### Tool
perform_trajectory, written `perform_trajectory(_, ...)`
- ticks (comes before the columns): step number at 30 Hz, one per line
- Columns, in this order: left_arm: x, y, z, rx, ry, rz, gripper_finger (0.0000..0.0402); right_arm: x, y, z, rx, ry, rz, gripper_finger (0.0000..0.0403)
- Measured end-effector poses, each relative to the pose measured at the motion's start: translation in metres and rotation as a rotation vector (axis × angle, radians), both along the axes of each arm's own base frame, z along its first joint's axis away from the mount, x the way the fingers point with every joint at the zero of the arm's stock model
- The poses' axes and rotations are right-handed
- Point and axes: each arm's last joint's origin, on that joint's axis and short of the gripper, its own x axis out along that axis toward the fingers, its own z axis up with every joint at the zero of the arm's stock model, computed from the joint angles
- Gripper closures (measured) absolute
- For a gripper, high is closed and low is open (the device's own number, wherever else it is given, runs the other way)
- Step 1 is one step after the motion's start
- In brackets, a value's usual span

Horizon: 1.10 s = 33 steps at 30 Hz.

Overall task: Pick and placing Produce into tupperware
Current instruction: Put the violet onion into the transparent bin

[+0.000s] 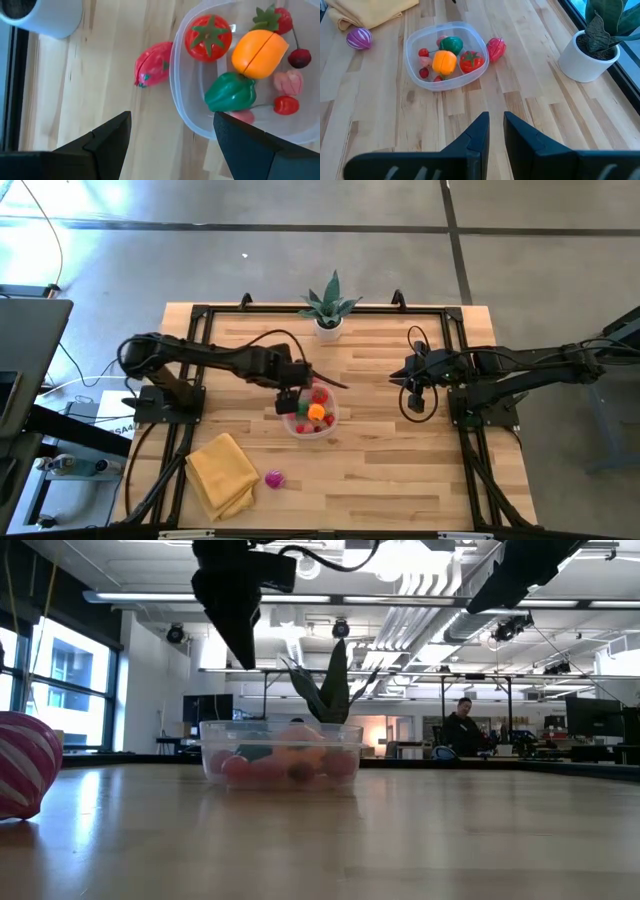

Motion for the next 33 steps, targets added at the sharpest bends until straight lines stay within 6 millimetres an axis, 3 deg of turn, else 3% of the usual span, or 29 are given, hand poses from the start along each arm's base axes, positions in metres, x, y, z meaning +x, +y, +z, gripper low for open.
perform_trajectory(8, -0.031, 0.018, -0.024, -0.058, -0.06, -0.057, 0.0131, 0.0, 0.0, 0.0, 0.0, 0.0, 0.0, 0.0356)
perform_trajectory(12, -0.047, 0.028, -0.037, -0.144, -0.062, 0.027, 0.0131, 0.0, 0.0, 0.0, 0.0, -0.001, 0.0, 0.0356)
perform_trajectory(16, -0.056, 0.024, -0.041, -0.187, -0.037, 0.066, 0.0131, 0.0, 0.0, 0.0, 0.0, 0.0, 0.0, 0.0356)
perform_trajectory(24, -0.057, -0.016, -0.034, -0.26, -0.066, 0.039, 0.0131, 0.0, 0.0, 0.0, 0.0, 0.0, 0.0, 0.0356)
perform_trajectory(33, -0.064, -0.071, -0.034, -0.351, -0.092, 0.251, 0.0131, 0.0, 0.0, 0.0, 0.0, 0.001, 0.0, 0.0356)
